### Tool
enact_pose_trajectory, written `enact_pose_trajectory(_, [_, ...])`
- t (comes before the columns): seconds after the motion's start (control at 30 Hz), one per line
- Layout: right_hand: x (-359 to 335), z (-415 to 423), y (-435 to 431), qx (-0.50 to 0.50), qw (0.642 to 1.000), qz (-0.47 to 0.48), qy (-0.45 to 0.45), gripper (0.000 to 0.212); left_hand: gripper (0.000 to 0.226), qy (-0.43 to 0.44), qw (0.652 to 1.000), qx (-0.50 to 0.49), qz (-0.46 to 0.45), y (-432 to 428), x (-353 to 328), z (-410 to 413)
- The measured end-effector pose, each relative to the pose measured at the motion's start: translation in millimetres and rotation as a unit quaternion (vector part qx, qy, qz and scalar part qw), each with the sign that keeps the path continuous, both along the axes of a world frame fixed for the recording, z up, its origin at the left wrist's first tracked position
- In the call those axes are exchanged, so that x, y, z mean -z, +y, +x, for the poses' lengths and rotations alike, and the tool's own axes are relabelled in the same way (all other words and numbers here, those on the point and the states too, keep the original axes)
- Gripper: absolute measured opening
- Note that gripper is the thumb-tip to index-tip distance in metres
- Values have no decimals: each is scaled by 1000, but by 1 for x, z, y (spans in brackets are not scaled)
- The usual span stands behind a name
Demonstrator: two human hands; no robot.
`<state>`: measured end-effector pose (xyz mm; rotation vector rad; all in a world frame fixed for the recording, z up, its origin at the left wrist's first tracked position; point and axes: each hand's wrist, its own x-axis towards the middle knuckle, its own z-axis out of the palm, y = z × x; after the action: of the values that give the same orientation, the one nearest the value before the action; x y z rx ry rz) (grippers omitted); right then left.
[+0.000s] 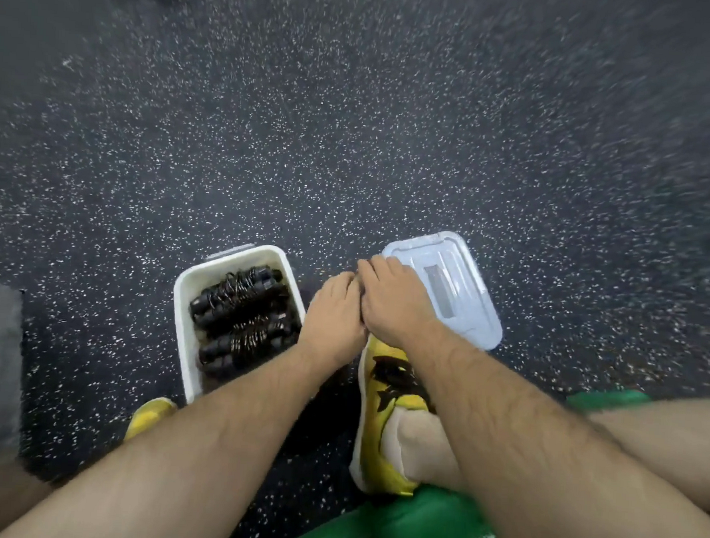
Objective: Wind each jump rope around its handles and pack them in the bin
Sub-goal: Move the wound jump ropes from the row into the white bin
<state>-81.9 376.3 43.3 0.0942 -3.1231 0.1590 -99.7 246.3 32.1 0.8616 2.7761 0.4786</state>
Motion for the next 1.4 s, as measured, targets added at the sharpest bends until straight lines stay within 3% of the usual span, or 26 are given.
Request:
enact_pose_trajectory(0.17, [27, 21, 85, 87, 989, 79, -94, 47, 57, -116, 993, -15, -31, 78, 39, 3])
enact_pose_trajectory(0.3, [52, 24, 123, 183, 956, 97, -206, 54, 65, -197, 975, -38, -93, 113, 70, -4])
enact_pose_trajectory(0.37, [67, 18, 138, 213, 939, 84, -257, 64, 67, -230, 964, -56, -125, 125, 82, -10])
enact_pose_trajectory(0.47, [87, 16, 160, 277, 905, 55, -319, 98, 70, -264, 945, -83, -173, 136, 96, -18])
enact_pose_trajectory(0.57, [105, 21, 163, 340, 869, -36, -356, 119, 73, -263, 940, -102, -192, 147, 108, -15])
enact_pose_trajectory(0.67, [117, 24, 154, 376, 860, -88, -333, 126, 72, -282, 938, -138, -149, 156, 112, -9])
enact_pose_trajectory(0.83, [104, 17, 153, 447, 867, -107, -194, 130, 72, -320, 923, -211, 33, 150, 100, -20])
enact_pose_trajectory(1.0, [53, -10, 150, 415, 897, -119, -93, 131, 77, -242, 915, -287, 148, 139, 57, -47])
enact_pose_trajectory(1.17, [-21, -36, 107, 378, 910, -166, -39, 118, 69, -120, 921, -326, 176, 97, -13, -74])
enact_pose_trajectory(1.3, [-58, -41, 41, 320, 925, -188, -85, 109, 78, -74, 912, -380, 138, 19, -51, -70])
enact_pose_trajectory(1.4, [-68, -36, -22, 271, 934, -198, -121, 106, 84, -86, 895, -423, 114, -50, -57, -53])
